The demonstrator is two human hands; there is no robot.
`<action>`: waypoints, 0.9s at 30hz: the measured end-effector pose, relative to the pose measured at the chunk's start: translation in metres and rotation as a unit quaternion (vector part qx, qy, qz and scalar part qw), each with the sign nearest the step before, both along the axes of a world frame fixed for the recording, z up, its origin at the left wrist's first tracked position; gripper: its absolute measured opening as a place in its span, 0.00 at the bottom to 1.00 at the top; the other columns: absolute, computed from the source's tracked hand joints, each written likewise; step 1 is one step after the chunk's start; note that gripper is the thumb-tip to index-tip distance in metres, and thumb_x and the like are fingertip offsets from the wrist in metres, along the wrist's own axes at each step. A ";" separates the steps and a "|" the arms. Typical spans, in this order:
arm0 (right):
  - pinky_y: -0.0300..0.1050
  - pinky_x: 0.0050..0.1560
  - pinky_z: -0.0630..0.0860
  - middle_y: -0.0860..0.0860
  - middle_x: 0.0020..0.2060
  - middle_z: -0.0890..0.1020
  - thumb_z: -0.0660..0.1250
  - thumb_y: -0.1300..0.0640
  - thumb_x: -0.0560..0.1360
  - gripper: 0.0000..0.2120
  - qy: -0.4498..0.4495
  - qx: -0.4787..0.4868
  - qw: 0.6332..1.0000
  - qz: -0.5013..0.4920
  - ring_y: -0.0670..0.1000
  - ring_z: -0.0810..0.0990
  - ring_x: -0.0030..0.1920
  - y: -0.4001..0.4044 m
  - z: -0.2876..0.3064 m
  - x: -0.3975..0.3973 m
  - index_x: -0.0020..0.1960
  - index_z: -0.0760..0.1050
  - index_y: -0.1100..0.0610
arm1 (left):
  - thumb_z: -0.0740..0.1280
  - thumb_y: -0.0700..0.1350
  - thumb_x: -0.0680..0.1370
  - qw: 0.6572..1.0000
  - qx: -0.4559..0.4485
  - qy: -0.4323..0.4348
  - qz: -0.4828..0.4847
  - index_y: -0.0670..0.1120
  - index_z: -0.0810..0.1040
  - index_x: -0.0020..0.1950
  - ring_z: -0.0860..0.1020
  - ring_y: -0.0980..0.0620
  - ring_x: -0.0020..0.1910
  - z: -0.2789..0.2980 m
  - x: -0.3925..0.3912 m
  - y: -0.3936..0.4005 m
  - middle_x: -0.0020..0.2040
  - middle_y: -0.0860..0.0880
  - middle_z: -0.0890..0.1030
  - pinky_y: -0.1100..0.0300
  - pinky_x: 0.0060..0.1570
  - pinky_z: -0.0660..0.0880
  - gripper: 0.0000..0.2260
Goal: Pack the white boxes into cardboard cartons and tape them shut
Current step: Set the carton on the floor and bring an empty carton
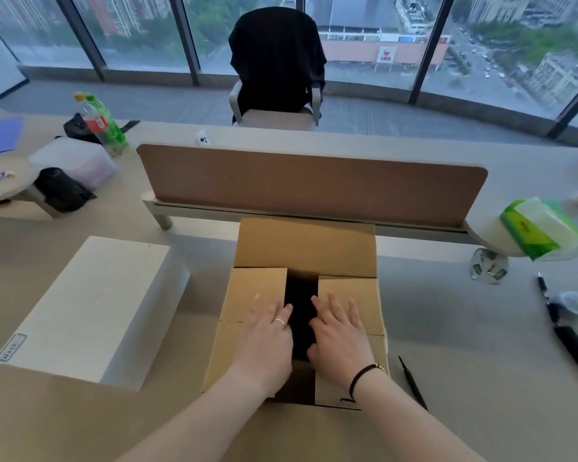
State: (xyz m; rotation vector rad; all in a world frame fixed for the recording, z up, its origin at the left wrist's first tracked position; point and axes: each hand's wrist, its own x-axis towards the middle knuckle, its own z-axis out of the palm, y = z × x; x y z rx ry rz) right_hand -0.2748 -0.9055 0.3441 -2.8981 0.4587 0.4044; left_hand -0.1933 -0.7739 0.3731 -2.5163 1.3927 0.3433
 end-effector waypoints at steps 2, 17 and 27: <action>0.63 0.78 0.36 0.50 0.82 0.48 0.57 0.49 0.79 0.24 -0.007 0.005 1.000 -0.011 0.54 0.36 0.81 -0.001 0.012 0.005 0.74 0.68 0.52 | 0.56 0.48 0.82 1.000 -0.020 -0.003 0.013 0.45 0.72 0.75 0.49 0.45 0.82 0.013 0.003 -0.001 0.82 0.48 0.58 0.38 0.77 0.36 0.21; 0.63 0.79 0.39 0.50 0.82 0.54 0.59 0.50 0.80 0.21 -0.014 -0.084 0.995 -0.054 0.55 0.39 0.81 -0.047 0.105 -0.018 0.72 0.72 0.50 | 0.59 0.45 0.83 0.974 0.080 -0.154 0.148 0.47 0.74 0.74 0.34 0.33 0.79 0.066 0.055 0.022 0.82 0.36 0.42 0.32 0.74 0.33 0.19; 0.68 0.75 0.30 0.55 0.82 0.50 0.53 0.40 0.82 0.35 0.071 -0.156 0.965 -0.201 0.58 0.37 0.81 -0.075 0.071 -0.049 0.82 0.49 0.55 | 0.54 0.59 0.83 0.974 0.032 -0.071 0.211 0.46 0.38 0.82 0.32 0.39 0.79 -0.005 0.067 0.045 0.81 0.40 0.34 0.41 0.78 0.34 0.36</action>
